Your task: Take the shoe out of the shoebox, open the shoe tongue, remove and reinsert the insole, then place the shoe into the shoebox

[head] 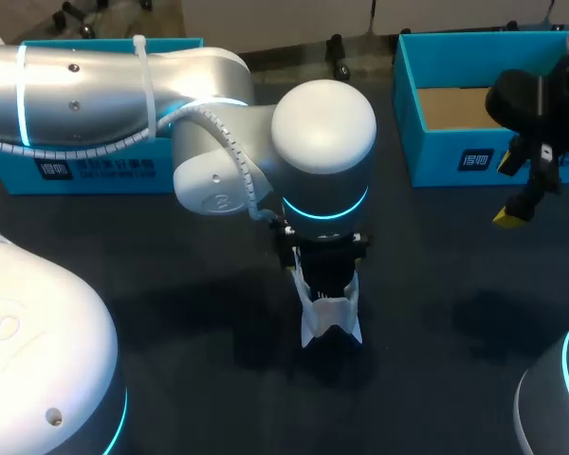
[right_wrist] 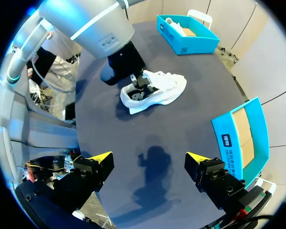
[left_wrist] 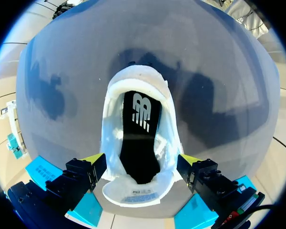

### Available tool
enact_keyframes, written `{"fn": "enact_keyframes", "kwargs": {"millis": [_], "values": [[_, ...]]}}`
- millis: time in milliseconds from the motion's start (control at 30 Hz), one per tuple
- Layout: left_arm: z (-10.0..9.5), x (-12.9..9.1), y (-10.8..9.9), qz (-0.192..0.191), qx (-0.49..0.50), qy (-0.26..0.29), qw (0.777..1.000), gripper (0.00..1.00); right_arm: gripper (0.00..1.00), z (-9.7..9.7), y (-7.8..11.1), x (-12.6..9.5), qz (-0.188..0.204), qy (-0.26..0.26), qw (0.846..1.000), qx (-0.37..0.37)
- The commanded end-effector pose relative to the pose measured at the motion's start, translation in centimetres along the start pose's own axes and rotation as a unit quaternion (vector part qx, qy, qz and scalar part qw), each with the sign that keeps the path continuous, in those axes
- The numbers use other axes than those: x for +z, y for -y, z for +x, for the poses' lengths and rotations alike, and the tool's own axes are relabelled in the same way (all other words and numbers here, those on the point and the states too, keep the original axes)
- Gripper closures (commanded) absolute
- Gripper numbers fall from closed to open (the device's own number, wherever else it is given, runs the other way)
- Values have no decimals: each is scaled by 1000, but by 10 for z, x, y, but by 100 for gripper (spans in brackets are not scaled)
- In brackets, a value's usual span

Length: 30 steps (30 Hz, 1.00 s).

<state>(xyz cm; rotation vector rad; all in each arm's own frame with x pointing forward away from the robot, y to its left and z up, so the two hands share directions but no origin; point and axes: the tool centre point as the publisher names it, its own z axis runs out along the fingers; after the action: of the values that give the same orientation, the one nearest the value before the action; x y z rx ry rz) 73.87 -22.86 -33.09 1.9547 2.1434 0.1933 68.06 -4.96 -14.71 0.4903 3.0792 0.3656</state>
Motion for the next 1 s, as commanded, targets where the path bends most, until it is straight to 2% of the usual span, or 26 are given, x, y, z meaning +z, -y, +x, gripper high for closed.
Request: {"fn": "enact_keyframes", "kwargs": {"millis": [33,567,867,933,1000], "values": [[4,-8,-7,1,2,3,1000,0,0,-2,-2,1,3,-2,1000,1],[-7,-38,-34,-3,2,30,1000,0,0,-2,-2,1,3,-2,1000,1],[-15,-37,-61,-26,-3,28,999,0,0,-2,-2,1,3,-2,1000,1],[-16,-36,-65,-28,-2,27,999,31,0,-2,-2,1,3,-2,1000,1],[-17,-35,-67,-29,-2,26,999,53,0,-2,-2,1,3,-2,1000,1]]}}
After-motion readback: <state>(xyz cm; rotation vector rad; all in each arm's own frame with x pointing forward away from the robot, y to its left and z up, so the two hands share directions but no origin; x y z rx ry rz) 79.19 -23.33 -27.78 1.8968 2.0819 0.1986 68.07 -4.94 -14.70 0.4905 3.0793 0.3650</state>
